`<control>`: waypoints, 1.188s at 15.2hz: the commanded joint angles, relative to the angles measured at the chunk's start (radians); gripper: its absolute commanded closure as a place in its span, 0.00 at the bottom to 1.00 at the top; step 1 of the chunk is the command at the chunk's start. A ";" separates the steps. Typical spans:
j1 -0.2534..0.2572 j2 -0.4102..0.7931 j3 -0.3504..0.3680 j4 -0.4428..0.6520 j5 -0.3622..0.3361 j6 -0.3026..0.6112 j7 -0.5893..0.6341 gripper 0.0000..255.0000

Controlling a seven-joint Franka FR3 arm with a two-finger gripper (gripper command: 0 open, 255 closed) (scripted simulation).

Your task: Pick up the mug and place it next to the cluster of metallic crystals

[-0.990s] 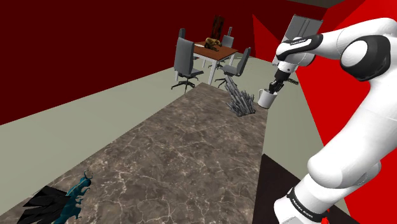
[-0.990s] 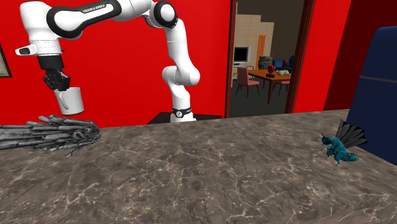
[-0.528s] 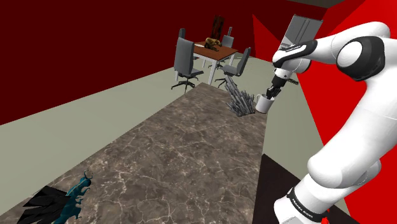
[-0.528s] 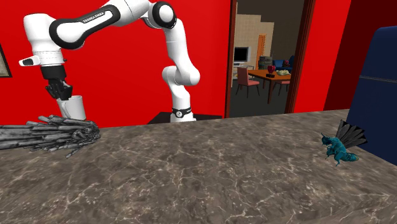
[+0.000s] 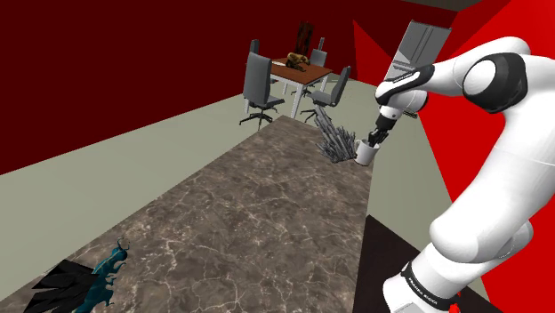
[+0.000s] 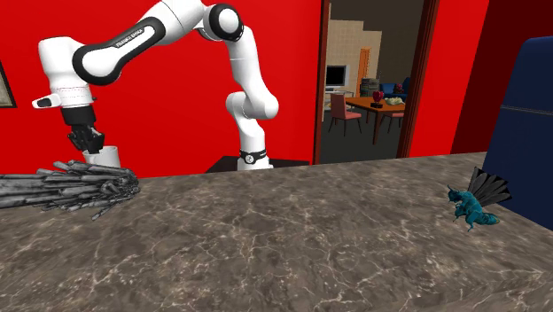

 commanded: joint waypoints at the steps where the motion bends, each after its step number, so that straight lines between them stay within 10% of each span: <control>1: -0.001 0.014 0.002 -0.011 0.008 0.024 -0.006 1.00; 9: -0.002 0.019 0.002 -0.015 0.011 0.034 -0.009 1.00; 10: -0.002 0.019 0.002 -0.015 0.011 0.033 -0.009 0.00; 18: 0.000 -0.022 -0.005 0.038 -0.013 -0.058 0.007 0.00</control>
